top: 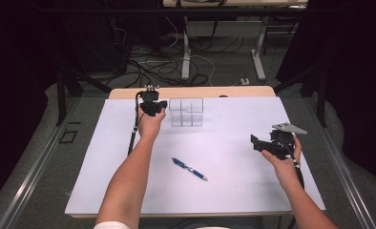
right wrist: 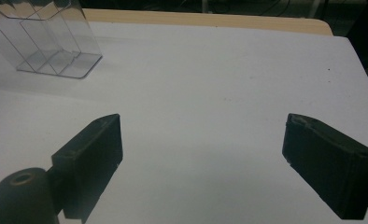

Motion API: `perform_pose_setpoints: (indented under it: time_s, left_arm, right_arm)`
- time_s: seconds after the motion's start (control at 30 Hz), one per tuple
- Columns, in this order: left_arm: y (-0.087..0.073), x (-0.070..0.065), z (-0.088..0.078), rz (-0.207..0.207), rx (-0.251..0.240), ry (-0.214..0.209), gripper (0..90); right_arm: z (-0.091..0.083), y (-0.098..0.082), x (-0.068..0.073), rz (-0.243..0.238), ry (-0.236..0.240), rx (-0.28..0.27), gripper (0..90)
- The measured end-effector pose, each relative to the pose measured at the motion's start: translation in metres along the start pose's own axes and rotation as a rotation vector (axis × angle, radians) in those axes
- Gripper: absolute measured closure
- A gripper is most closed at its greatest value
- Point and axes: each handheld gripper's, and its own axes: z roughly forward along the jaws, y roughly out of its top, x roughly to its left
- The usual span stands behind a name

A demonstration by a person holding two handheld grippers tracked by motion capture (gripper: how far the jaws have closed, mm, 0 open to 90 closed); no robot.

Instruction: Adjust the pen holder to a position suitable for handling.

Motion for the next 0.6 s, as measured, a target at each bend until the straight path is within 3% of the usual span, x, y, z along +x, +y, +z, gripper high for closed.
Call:
perform_pose_setpoints:
  time_s: [0.17, 0.37, 0.6]
  left_arm:
    - [-0.0015, 0.0023, 0.0059, -0.025, 0.010, -0.004, 90.0]
    - [-0.0033, -0.0024, 0.0108, -0.013, 0.020, 0.000, 90.0]
    - [-0.0034, -0.0026, 0.0110, -0.026, 0.021, -0.002, 90.0]
  right_arm:
    - [-0.0005, -0.0002, -0.0004, 0.004, 0.001, 0.005, 12.0]
    - [-0.0005, -0.0001, -0.0001, 0.004, 0.003, 0.004, 12.0]
    - [0.0001, -0.0002, 0.0012, 0.007, 0.002, 0.003, 12.0]
